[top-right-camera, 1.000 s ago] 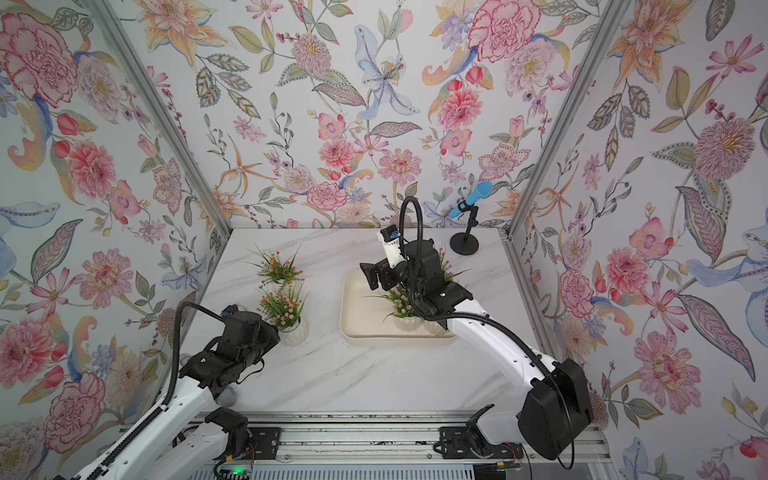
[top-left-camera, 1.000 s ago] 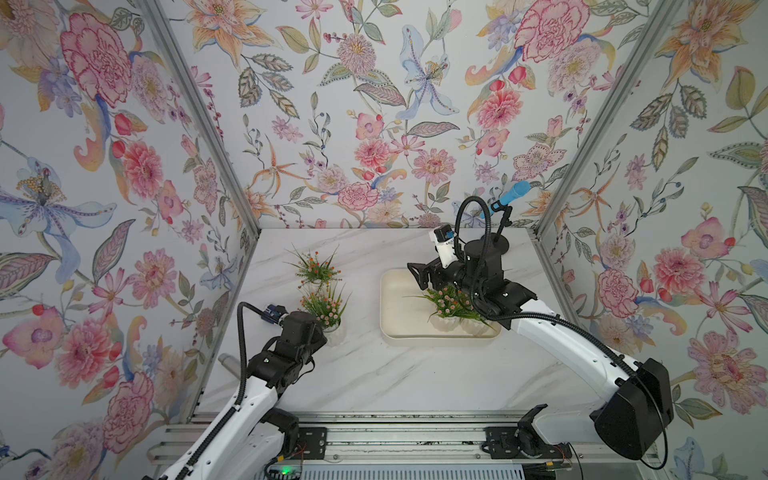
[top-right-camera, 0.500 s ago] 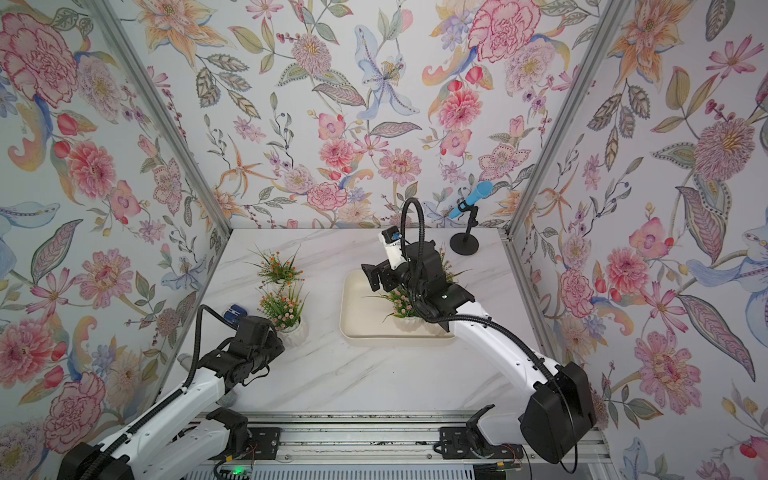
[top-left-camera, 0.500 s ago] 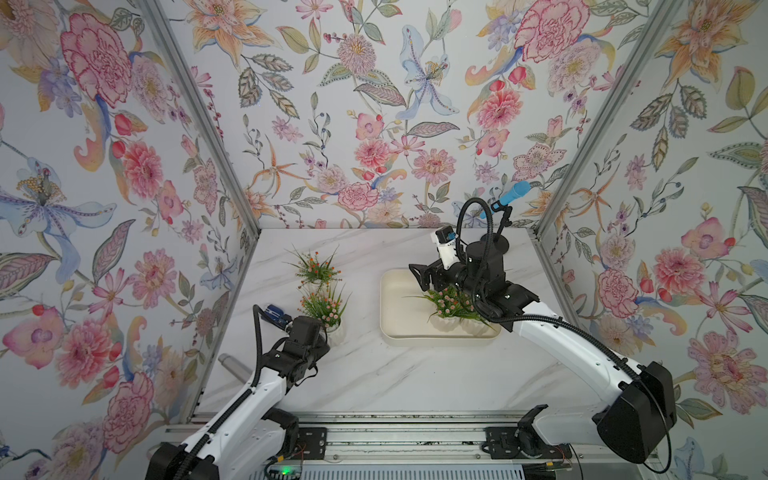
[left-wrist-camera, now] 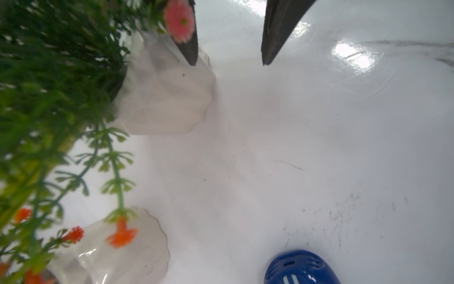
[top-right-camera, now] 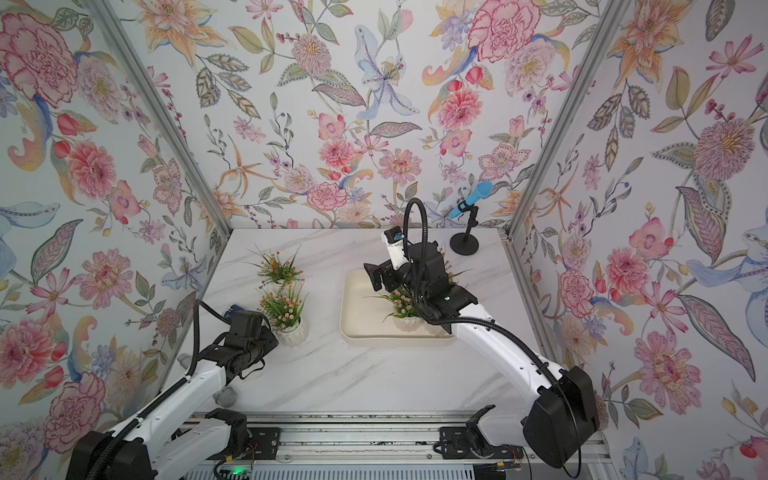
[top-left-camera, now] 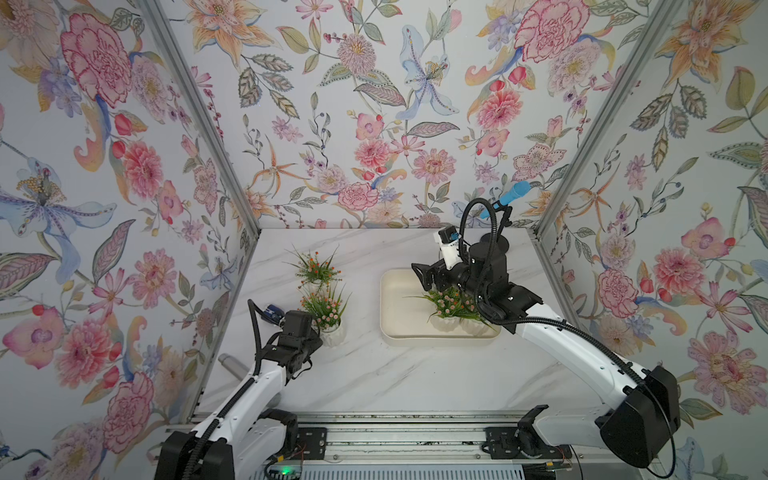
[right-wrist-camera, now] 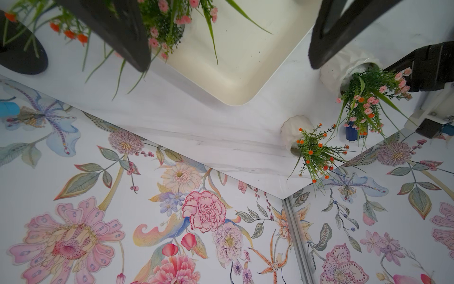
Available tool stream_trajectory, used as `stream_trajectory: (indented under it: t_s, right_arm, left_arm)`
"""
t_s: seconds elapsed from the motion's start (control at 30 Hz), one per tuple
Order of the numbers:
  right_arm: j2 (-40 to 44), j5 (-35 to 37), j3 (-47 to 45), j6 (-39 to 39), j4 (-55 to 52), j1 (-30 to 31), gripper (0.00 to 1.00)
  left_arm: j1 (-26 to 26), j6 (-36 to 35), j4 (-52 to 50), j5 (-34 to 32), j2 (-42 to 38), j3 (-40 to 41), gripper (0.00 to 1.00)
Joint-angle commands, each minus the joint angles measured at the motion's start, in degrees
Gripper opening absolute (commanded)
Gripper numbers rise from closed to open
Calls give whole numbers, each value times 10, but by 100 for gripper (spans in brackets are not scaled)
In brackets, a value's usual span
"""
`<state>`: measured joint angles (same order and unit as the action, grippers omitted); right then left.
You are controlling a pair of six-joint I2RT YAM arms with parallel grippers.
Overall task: Put the potted gypsophila into the storage box
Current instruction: Pick up the baby's breath potted plant from the center of the board.
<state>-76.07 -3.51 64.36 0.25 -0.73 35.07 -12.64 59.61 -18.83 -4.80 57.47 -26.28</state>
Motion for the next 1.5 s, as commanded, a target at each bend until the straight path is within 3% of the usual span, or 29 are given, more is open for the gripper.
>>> stream_trajectory:
  t_s: [0.0, 0.47, 0.93, 1.47]
  right_arm:
    - [2, 7, 2, -10, 3, -5, 100]
    - [0, 8, 6, -11, 4, -11, 100]
    - [-12, 10, 13, -11, -1, -12, 100]
    - [-15, -6, 14, -11, 1, -12, 100]
  left_arm:
    - [13, -17, 34, 8, 6, -13, 47]
    - [16, -35, 49, 6, 35, -60, 47]
    - [16, -41, 73, 44, 61, -49, 46]
    - [16, -60, 62, 54, 109, -60, 35]
